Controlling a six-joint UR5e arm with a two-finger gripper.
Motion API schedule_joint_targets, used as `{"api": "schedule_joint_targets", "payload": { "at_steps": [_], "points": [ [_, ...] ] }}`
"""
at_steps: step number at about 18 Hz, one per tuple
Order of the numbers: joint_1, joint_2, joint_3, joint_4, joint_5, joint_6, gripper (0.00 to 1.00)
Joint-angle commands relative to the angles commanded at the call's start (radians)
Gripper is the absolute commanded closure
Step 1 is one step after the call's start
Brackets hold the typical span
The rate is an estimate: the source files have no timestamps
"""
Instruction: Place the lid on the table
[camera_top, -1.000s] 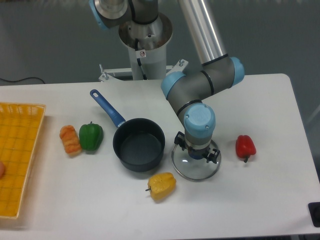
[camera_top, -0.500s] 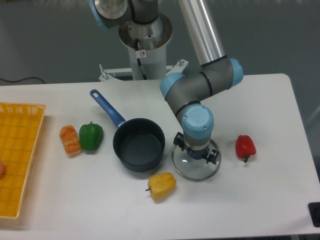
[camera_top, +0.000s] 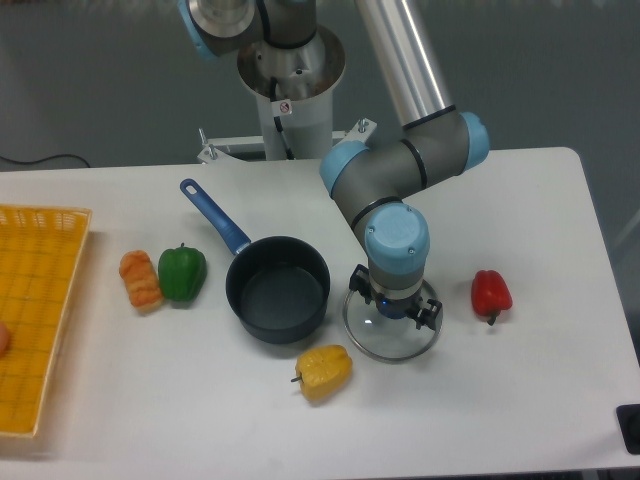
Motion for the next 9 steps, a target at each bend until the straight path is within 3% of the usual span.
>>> {"api": "schedule_joint_targets", "payload": {
  "at_steps": [9],
  "points": [
    [0.014,0.081,0.002,-0.002,-0.008,0.011,0.00]
  ]
}}
